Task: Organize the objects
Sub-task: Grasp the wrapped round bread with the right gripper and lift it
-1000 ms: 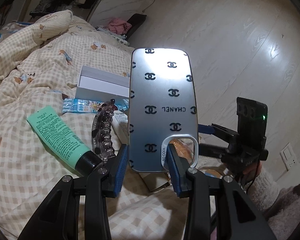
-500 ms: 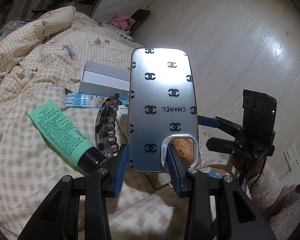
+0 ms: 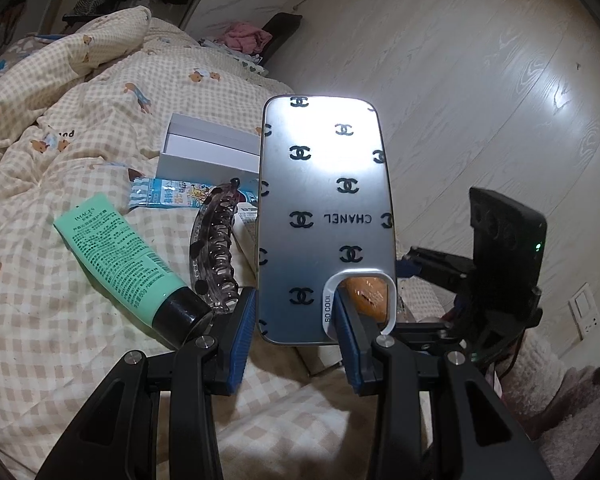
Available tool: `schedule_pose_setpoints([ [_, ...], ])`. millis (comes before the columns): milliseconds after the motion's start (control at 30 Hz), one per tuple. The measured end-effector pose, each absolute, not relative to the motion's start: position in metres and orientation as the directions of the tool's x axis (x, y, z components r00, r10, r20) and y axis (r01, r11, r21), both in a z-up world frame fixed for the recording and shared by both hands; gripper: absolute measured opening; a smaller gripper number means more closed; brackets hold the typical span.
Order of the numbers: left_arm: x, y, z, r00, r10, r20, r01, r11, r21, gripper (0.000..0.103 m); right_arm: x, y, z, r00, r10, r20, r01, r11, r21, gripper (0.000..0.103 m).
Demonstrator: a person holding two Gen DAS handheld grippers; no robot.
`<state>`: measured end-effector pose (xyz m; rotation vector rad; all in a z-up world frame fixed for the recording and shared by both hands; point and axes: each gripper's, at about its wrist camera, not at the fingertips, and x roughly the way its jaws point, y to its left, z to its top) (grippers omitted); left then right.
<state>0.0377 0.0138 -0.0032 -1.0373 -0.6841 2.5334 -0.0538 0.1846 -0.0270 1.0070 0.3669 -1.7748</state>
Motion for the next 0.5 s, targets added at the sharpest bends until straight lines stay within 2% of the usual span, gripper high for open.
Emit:
schedule_pose_setpoints([
  [333,0.04,0.012,-0.002,-0.708,0.442,-0.551,-0.103,-0.836,-0.538,0.042,-0.054,0.198,-0.018,-0.178,-0.68,-0.711,0.855,-0.465,0.231,0.062],
  [500,0.04,0.008,-0.003,-0.713,0.438,-0.548,-0.095,-0.834,-0.543,0.042,-0.063,0.208,-0.004,-0.154,-0.727,-0.67,0.833,-0.46,0.308,0.061],
])
